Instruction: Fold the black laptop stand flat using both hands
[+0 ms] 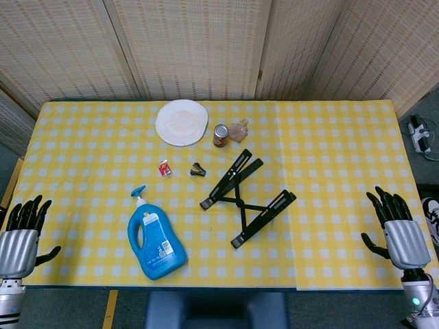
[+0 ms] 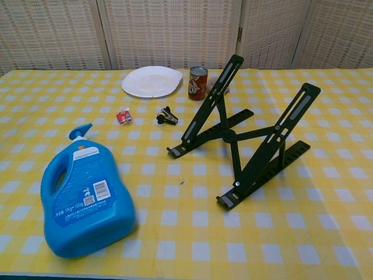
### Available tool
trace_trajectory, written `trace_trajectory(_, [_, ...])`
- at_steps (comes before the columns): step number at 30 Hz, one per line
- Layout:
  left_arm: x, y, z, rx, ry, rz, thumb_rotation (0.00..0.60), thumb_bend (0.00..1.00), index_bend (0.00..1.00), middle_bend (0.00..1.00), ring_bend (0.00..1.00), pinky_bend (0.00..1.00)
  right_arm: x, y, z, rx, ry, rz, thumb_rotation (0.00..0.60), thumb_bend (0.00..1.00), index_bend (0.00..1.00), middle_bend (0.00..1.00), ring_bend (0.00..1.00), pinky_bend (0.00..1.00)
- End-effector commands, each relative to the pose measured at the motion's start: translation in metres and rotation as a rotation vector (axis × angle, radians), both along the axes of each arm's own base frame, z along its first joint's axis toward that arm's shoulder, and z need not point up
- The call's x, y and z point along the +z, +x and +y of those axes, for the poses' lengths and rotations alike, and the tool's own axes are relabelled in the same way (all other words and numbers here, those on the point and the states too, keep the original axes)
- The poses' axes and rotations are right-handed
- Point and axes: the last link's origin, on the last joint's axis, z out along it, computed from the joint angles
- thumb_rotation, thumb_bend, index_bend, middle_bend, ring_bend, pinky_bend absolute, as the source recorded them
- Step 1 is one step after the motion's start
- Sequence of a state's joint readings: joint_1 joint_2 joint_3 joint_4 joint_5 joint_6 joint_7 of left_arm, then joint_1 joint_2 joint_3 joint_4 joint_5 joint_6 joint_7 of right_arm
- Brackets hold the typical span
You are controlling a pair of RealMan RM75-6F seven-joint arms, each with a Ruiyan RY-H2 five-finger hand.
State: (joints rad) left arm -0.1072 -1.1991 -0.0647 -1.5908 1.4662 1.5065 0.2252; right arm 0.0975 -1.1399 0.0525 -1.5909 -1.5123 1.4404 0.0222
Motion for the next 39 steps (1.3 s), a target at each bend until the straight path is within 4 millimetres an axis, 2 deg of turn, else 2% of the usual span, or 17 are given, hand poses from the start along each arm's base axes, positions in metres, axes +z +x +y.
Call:
trace_trajectory(1, [-0.001,0.000,-0.001,-0.002,-0.005,-0.001,0.600,0.16,0.00,0.00,0.00,0.00,-0.008,0.003,-0.003,0.004,0.047,-0.057,0.600,0.33,0.00,0.00,0.00,0.00])
trace_trajectory(9, [0.001,-0.001,-0.002,-0.004,-0.006,-0.004,0.600,0.16,0.00,0.00,0.00,0.00,-0.027,0.016,-0.020,0.010,0.212,-0.280,0.600,0.34,0.00,0.00,0.00,0.00])
trace_trajectory(11, [0.000,0.000,-0.003,-0.006,-0.010,-0.004,0.600,0.16,0.00,0.00,0.00,0.00,-0.033,0.021,-0.026,0.016,0.257,-0.340,0.600,0.37,0.00,0.00,0.00,0.00])
trace_trajectory(13, [-0.001,0.000,-0.003,-0.009,-0.016,-0.005,0.600,0.16,0.00,0.00,0.00,0.00,-0.039,0.025,-0.032,0.020,0.299,-0.391,0.600,0.45,0.00,0.00,0.00,0.00])
trace_trajectory(19, [-0.001,0.003,-0.002,-0.018,-0.023,-0.003,0.600,0.16,0.00,0.00,0.00,0.00,-0.063,0.043,-0.054,-0.014,0.473,-0.650,0.600,0.50,0.00,0.00,0.00,0.00])
trace_trajectory(27, [-0.002,0.005,-0.002,-0.018,-0.035,0.005,0.600,0.16,0.00,0.00,0.00,0.00,-0.091,0.058,-0.079,-0.044,0.627,-0.845,0.600,0.50,0.00,0.00,0.00,0.00])
trace_trajectory(32, [-0.002,0.005,-0.002,-0.019,-0.039,0.007,0.600,0.16,0.00,0.00,0.00,0.00,-0.105,0.066,-0.094,-0.055,0.660,-0.939,0.600,0.50,0.00,0.00,0.00,0.00])
trace_trajectory(39, [-0.002,0.006,-0.003,-0.020,-0.042,0.006,0.600,0.16,0.00,0.00,0.00,0.00,-0.118,0.079,-0.102,-0.021,0.688,-1.071,0.600,0.50,0.00,0.00,0.00,0.00])
